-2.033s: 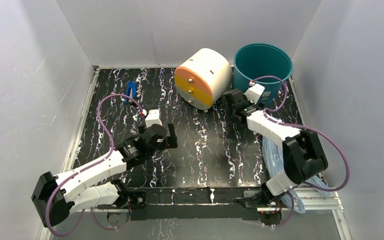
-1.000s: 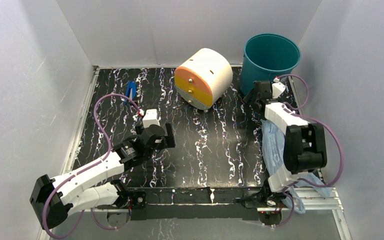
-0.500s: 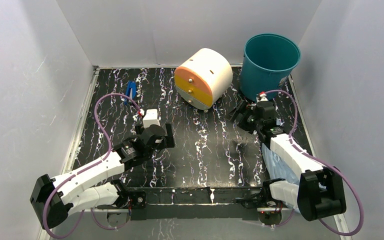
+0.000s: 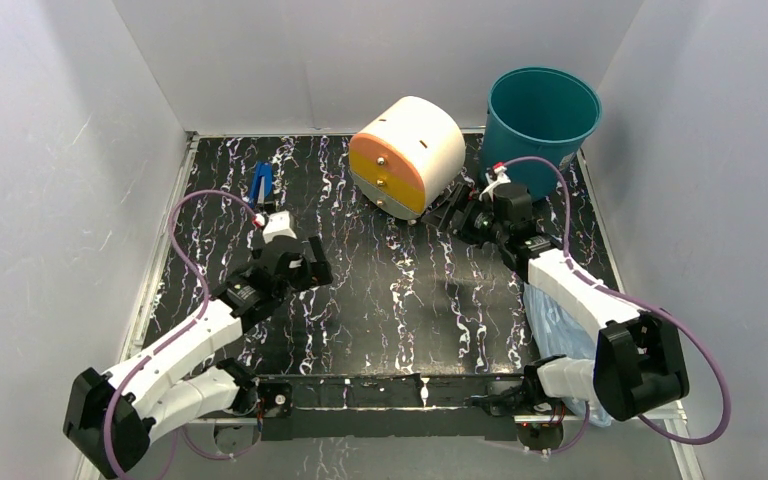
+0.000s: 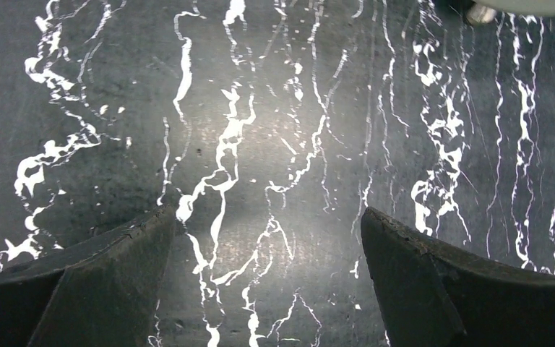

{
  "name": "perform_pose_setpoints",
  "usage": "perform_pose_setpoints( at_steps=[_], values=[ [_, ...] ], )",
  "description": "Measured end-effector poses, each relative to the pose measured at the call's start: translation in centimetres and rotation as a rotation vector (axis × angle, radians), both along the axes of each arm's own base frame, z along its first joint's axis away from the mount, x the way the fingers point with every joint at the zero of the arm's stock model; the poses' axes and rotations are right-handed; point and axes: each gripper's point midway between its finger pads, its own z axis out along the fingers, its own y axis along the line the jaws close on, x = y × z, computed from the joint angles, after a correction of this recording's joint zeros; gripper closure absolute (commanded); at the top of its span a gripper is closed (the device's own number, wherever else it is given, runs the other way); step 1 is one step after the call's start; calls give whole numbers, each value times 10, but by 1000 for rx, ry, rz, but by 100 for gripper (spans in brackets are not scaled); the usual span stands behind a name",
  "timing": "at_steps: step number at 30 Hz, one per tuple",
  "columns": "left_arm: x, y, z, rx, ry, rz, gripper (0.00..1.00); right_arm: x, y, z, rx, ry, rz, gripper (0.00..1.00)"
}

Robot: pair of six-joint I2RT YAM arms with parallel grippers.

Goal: Put the trash bags into the trash bin
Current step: Move the distractor to the center of the board.

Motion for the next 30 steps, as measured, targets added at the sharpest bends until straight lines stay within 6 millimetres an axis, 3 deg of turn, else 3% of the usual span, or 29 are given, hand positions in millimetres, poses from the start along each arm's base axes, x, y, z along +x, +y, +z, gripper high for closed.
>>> perform_pose_setpoints(
  at_steps=[3,10,20,26,30],
  values=[
    [1,12,-3,-24,13,33,2,7,0,8,-6,-21,-18,1],
    [-3,14,0,-37,18,11,2,39,13,22,-19,-61,-6,1],
    [-10,20,-1,-13,31,3,2,78,60,8,-144,-110,114,1],
    [-13,23,1,-12,26,4,2,98,63,-10,-232,-86,134,1],
    [-13,23,1,-10,28,4,2,90,53,-26,-310,-33,139,1]
  ],
)
